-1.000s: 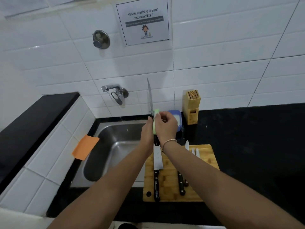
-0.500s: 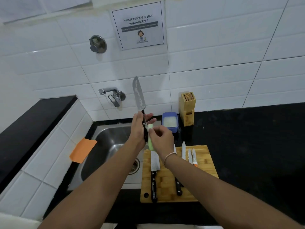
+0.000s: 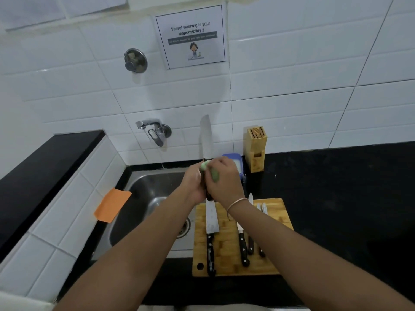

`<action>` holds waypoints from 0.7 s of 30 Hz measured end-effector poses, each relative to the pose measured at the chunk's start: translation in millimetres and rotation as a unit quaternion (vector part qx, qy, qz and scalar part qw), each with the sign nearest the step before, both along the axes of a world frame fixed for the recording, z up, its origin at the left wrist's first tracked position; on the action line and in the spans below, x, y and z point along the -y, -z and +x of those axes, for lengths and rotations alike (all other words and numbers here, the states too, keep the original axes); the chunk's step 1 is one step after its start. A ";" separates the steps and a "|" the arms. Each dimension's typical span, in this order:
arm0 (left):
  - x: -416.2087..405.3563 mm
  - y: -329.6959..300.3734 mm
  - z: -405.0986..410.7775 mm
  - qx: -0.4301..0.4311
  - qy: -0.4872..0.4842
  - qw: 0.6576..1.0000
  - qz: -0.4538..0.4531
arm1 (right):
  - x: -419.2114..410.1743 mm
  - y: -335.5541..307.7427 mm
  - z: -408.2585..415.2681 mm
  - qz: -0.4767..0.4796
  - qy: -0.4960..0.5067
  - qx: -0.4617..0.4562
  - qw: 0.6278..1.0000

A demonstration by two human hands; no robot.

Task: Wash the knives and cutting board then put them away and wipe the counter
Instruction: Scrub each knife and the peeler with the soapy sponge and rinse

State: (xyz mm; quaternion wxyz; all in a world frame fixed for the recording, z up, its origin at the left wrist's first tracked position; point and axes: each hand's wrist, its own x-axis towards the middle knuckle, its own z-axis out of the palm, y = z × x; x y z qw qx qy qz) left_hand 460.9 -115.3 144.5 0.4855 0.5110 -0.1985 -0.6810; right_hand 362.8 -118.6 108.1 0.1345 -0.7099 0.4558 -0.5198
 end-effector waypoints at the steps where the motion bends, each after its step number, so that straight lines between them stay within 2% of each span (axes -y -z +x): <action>1: 0.2 -0.3 0.2 0.009 0.007 1.000 0.003 | 3.2 -0.9 2.8 0.031 0.011 0.027 0.999; 4: 6.5 3.4 7.0 -0.027 -0.006 0.999 0.025 | 1.3 8.6 2.8 0.034 -0.012 0.011 0.999; 7: 13.8 10.9 13.9 -0.067 -0.057 0.996 0.018 | -15.5 25.4 -4.6 -0.035 -0.115 -0.068 0.990; 10: 13.6 22.3 18.6 -0.041 -0.067 0.997 -0.001 | -23.0 40.4 -15.2 -0.079 -0.167 -0.125 0.975; 13: 8.7 35.0 25.1 0.024 -0.041 0.998 -0.038 | -18.5 55.1 -30.5 -0.050 -0.190 -0.142 0.970; 17: -3.1 42.7 31.9 0.048 -0.010 0.997 -0.059 | -13.2 64.3 -50.8 0.051 -0.100 -0.057 0.992; 21: -25.4 57.0 27.1 0.103 0.114 0.988 -0.026 | -2.5 61.4 -67.3 0.151 0.059 0.092 0.982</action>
